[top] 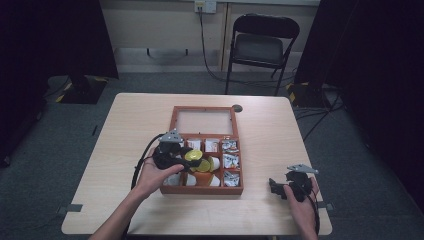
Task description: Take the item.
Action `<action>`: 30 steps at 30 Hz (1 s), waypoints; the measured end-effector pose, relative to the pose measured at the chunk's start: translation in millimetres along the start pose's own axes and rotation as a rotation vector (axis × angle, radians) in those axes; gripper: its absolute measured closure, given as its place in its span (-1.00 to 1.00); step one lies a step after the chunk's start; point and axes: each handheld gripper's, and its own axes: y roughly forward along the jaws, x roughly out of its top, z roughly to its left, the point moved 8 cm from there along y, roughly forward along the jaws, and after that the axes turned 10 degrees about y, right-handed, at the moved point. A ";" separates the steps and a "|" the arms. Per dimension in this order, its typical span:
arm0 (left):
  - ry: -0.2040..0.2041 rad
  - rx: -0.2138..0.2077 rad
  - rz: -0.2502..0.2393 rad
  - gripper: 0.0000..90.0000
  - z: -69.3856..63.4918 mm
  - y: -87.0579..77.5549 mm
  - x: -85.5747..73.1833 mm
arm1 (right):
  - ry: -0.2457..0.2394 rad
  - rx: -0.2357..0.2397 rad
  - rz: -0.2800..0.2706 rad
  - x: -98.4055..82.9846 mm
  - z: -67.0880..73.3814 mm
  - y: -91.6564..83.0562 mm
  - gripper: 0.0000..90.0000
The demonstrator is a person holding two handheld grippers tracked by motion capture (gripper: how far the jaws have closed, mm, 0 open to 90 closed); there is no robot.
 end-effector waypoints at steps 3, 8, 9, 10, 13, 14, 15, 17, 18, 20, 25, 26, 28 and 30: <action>0.002 0.006 0.002 -0.13 0.6 -1.9 0.3 | 0.000 0.000 0.000 0.0 0.0 0.0 -1.00; 0.001 0.017 -0.016 -0.13 3.0 -8.6 2.8 | 0.000 0.000 0.000 0.0 0.0 0.0 -1.00; 0.004 0.020 -0.015 -0.13 4.1 -9.7 2.8 | 0.000 0.000 0.000 0.0 0.0 0.0 -1.00; 0.001 0.021 -0.019 -0.13 4.8 -10.9 3.0 | 0.000 0.000 0.000 0.0 0.0 0.0 -1.00; 0.000 0.029 -0.024 -0.13 6.9 -13.8 3.5 | 0.000 0.000 0.000 0.0 0.0 0.0 -1.00; -0.002 0.032 -0.025 -0.13 8.1 -15.6 3.7 | 0.000 0.000 0.000 0.0 0.0 0.0 -1.00; -0.001 0.036 -0.027 -0.13 9.6 -17.7 4.0 | 0.000 0.000 0.000 0.0 0.0 0.0 -1.00; -0.008 0.041 -0.038 -0.13 11.9 -21.5 4.8 | 0.000 0.000 0.000 0.0 0.0 0.0 -1.00; -0.013 0.048 -0.044 -0.13 14.2 -25.3 5.4 | 0.000 0.000 0.000 0.0 0.0 0.0 -1.00; -0.013 0.050 -0.049 -0.13 15.3 -27.0 5.7 | 0.000 0.000 0.000 0.0 0.0 0.0 -1.00; -0.023 0.061 -0.057 -0.13 19.7 -33.8 4.9 | 0.000 0.000 0.000 0.0 0.0 0.0 -1.00; -0.026 0.067 -0.057 -0.13 21.0 -35.4 4.2 | 0.000 0.000 0.000 0.0 0.0 0.0 -1.00; -0.026 0.070 -0.055 -0.13 21.7 -36.2 3.6 | 0.000 0.000 0.000 0.0 0.0 0.0 -1.00; -0.028 0.070 -0.057 -0.13 22.1 -36.8 3.5 | 0.000 0.000 0.000 0.0 0.0 0.0 -1.00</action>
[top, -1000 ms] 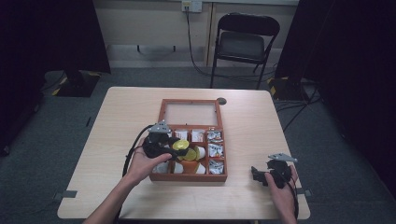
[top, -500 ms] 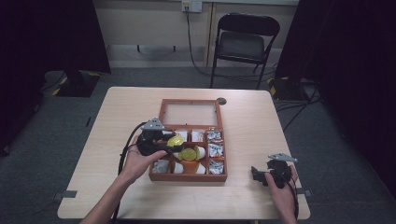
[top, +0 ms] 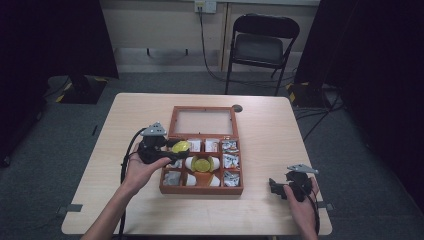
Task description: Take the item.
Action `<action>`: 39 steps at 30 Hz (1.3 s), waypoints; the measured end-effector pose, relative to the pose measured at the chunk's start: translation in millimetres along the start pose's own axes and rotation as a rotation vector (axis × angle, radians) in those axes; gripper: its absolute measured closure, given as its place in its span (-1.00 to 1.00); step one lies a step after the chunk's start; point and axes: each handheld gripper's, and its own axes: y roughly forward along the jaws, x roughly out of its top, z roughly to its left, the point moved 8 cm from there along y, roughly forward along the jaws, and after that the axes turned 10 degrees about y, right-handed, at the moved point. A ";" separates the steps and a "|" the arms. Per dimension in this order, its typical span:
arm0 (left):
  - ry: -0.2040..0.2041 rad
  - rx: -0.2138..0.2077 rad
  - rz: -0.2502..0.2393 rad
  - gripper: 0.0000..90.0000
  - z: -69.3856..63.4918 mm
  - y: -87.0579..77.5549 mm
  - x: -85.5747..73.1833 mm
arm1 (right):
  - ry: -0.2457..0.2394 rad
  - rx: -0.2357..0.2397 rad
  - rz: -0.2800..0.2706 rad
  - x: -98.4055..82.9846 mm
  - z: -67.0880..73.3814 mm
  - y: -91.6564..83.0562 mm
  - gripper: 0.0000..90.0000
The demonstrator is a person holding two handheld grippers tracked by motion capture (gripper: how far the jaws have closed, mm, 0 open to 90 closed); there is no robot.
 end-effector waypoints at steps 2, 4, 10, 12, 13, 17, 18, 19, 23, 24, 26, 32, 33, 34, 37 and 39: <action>-0.001 0.004 0.002 -0.13 0.9 -1.1 -0.2 | 0.000 0.000 0.000 0.0 0.0 0.0 -1.00; -0.002 0.005 0.000 -0.13 1.4 -1.4 -0.3 | 0.000 0.000 0.000 0.0 0.0 0.0 -1.00; -0.010 0.013 -0.007 -0.13 6.1 -7.8 0.5 | -0.001 -0.001 0.000 0.0 -0.1 0.0 -1.00; -0.010 0.019 -0.012 -0.13 8.1 -11.2 1.4 | 0.000 0.000 0.000 0.0 0.0 0.0 -1.00; -0.010 0.019 -0.012 -0.13 8.1 -11.2 1.4 | 0.000 0.000 0.000 0.0 0.0 0.0 -1.00; -0.018 0.030 -0.023 -0.13 12.3 -18.1 2.1 | 0.000 0.000 0.000 0.0 0.0 0.0 -1.00; -0.019 0.033 -0.026 -0.13 13.4 -19.5 2.1 | 0.000 0.000 0.000 0.0 0.0 0.0 -1.00; -0.021 0.037 -0.026 -0.13 15.6 -22.4 1.7 | 0.000 0.000 0.000 0.0 0.0 0.0 -1.00; -0.023 0.053 -0.029 -0.13 19.2 -26.9 1.5 | 0.000 0.000 0.000 0.0 0.0 0.0 -1.00; -0.021 0.063 -0.031 -0.13 21.9 -30.6 1.4 | 0.000 0.000 0.000 0.0 0.0 0.0 -1.00; -0.027 0.068 -0.038 -0.13 24.1 -34.1 1.3 | 0.000 0.000 0.000 0.0 0.0 0.0 -1.00; -0.033 0.079 -0.034 -0.13 28.7 -41.7 -2.0 | 0.000 0.000 0.000 0.0 0.0 0.0 -1.00; -0.033 0.080 -0.038 -0.13 28.5 -43.1 -1.7 | 0.000 0.000 0.000 0.0 0.0 0.0 -1.00; -0.033 0.081 -0.040 -0.13 28.6 -44.4 -1.4 | -0.001 0.000 0.000 0.0 -0.1 0.0 -1.00; -0.031 0.086 -0.041 -0.13 29.8 -47.1 -1.9 | -0.001 -0.001 0.000 0.0 -0.2 0.0 -1.00; -0.036 0.100 -0.037 -0.13 32.7 -49.4 -3.8 | -0.001 0.000 0.000 0.0 0.0 0.0 -1.00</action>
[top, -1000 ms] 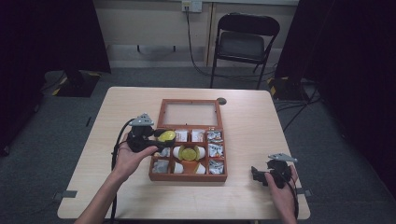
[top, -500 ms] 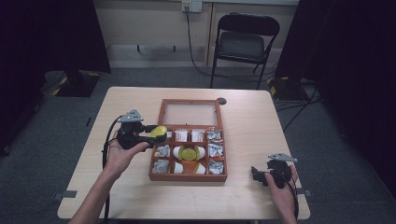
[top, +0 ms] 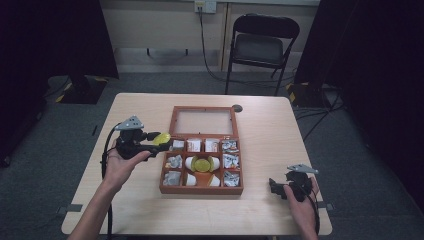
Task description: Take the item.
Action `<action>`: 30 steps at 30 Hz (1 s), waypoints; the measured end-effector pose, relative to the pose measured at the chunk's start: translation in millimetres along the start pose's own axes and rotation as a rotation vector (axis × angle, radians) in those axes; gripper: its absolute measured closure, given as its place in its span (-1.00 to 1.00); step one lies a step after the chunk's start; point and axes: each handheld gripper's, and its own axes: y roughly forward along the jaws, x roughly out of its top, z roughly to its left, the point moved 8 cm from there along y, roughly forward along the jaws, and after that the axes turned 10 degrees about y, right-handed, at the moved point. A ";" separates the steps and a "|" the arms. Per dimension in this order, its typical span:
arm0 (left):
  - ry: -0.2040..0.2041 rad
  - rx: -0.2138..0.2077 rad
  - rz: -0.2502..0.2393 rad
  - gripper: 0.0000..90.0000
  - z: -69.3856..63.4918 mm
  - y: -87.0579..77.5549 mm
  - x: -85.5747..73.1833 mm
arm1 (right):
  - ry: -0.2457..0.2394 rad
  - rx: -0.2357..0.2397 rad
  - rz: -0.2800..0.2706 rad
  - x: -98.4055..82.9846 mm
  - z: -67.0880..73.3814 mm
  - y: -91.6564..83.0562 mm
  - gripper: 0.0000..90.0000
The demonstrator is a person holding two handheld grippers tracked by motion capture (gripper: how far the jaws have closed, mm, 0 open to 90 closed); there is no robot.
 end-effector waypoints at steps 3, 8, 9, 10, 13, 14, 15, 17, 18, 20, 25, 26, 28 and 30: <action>-0.017 0.019 0.004 -0.13 8.3 -3.9 -4.7 | 0.000 0.000 0.000 0.0 0.0 0.0 -1.00; -0.022 0.047 0.007 -0.13 16.5 -9.2 -8.8 | 0.000 0.000 0.000 0.0 0.0 0.0 -1.00; -0.031 0.053 0.004 -0.13 20.5 -12.4 -10.6 | 0.000 -0.001 0.000 0.0 -0.1 0.0 -1.00; -0.031 0.053 0.004 -0.13 20.5 -12.4 -10.6 | 0.000 -0.001 0.000 0.0 -0.1 0.0 -1.00; -0.044 0.068 0.004 -0.13 26.5 -16.6 -14.8 | 0.000 -0.001 0.000 0.0 -0.1 0.0 -1.00; -0.049 0.072 0.005 -0.13 28.6 -17.8 -16.6 | 0.000 -0.001 0.000 0.0 -0.1 0.0 -1.00; -0.053 0.081 0.011 -0.13 32.9 -20.2 -19.8 | 0.000 0.000 0.000 0.0 0.0 0.0 -1.00; -0.059 0.085 0.009 -0.13 34.6 -20.8 -20.9 | 0.000 0.000 0.000 0.0 0.0 0.0 -1.00; -0.069 0.092 0.013 -0.13 38.6 -21.6 -24.0 | 0.001 0.000 0.000 0.0 0.0 0.0 -1.00; -0.074 0.099 0.020 -0.13 42.4 -21.3 -27.5 | 0.000 0.000 0.000 0.0 0.0 0.0 -1.00; -0.097 0.109 0.034 -0.13 49.5 -18.8 -36.6 | -0.001 -0.001 0.000 0.0 -0.1 0.0 -1.00; -0.097 0.109 0.034 -0.13 49.5 -18.8 -36.6 | -0.001 -0.001 0.000 0.0 -0.1 0.0 -1.00; -0.103 0.118 0.041 -0.13 52.4 -18.6 -39.8 | 0.000 -0.001 0.000 0.0 -0.1 0.0 -1.00; -0.101 0.134 0.048 -0.13 54.3 -19.1 -41.6 | -0.001 -0.001 0.000 0.0 -0.2 0.0 -1.00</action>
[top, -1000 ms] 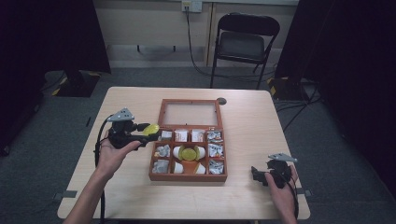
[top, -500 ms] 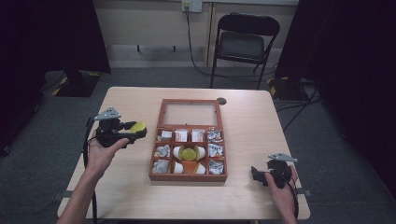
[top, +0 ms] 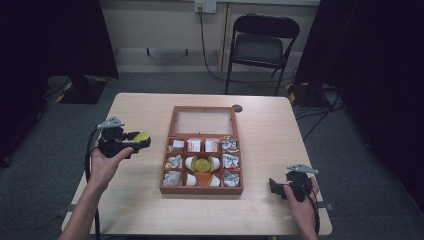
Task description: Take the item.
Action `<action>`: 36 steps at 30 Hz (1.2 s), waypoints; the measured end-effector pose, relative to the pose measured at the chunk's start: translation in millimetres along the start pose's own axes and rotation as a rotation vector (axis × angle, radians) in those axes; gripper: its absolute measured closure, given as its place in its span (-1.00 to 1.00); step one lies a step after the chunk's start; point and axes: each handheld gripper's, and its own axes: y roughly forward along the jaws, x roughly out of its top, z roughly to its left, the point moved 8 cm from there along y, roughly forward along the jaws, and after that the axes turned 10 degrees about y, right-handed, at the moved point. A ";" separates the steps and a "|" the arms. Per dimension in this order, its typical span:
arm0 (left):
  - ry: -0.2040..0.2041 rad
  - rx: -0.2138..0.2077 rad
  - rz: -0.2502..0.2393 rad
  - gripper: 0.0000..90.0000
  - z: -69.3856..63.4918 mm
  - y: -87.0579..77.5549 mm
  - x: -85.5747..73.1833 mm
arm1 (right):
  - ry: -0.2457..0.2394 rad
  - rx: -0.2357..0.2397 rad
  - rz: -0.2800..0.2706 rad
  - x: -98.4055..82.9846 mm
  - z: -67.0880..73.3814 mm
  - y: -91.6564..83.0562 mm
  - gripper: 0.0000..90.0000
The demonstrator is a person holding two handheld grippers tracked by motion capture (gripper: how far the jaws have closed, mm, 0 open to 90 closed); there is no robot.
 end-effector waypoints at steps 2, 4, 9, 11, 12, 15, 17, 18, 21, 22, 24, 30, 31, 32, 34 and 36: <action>-0.002 0.009 0.014 -0.13 2.8 2.8 -4.9 | 0.001 0.000 0.000 0.0 0.1 0.0 -1.00; -0.003 0.012 0.022 -0.13 4.1 4.6 -7.2 | 0.001 0.001 0.000 0.0 0.1 0.0 -1.00; -0.029 0.021 0.054 -0.13 12.3 16.6 -21.7 | 0.001 0.001 0.000 0.0 0.2 0.0 -1.00; -0.038 0.023 0.056 -0.13 13.4 18.3 -23.8 | 0.000 0.000 0.000 0.0 0.0 0.0 -1.00; -0.038 0.028 0.074 -0.13 15.2 21.5 -28.5 | 0.000 0.000 0.000 0.1 0.0 0.1 -1.00; -0.039 0.028 0.097 -0.13 16.2 27.7 -35.8 | 0.001 0.001 0.000 0.1 0.1 0.1 -1.00; -0.033 0.036 0.110 -0.13 17.7 29.3 -38.8 | 0.001 0.001 0.000 0.1 0.2 0.1 -1.00; -0.033 0.039 0.121 -0.13 18.6 31.2 -41.8 | 0.001 0.000 0.000 0.1 0.1 0.1 -1.00; -0.047 0.025 0.148 -0.13 20.2 39.6 -52.7 | 0.001 0.001 0.000 0.1 0.1 0.1 -1.00; -0.047 0.025 0.148 -0.13 20.2 39.6 -52.7 | 0.001 0.001 0.000 0.1 0.1 0.1 -1.00; -0.049 0.019 0.175 -0.13 20.2 47.1 -59.5 | 0.001 0.001 0.000 0.1 0.1 0.2 -1.00; -0.029 0.019 0.232 -0.13 19.5 57.3 -71.6 | 0.001 0.001 0.000 0.1 0.1 0.1 -1.00; -0.024 0.015 0.250 -0.13 19.6 61.5 -76.3 | 0.001 0.001 0.000 0.2 0.1 0.2 -1.00; -0.024 0.015 0.250 -0.13 19.6 61.5 -76.3 | 0.001 0.001 0.000 0.2 0.1 0.2 -1.00; -0.006 0.018 0.263 -0.14 18.3 64.0 -78.5 | 0.000 0.002 0.000 0.4 0.1 0.3 -1.00; -0.003 0.009 0.261 -0.14 14.6 66.5 -77.4 | 0.000 0.002 0.000 0.4 0.2 0.3 -1.00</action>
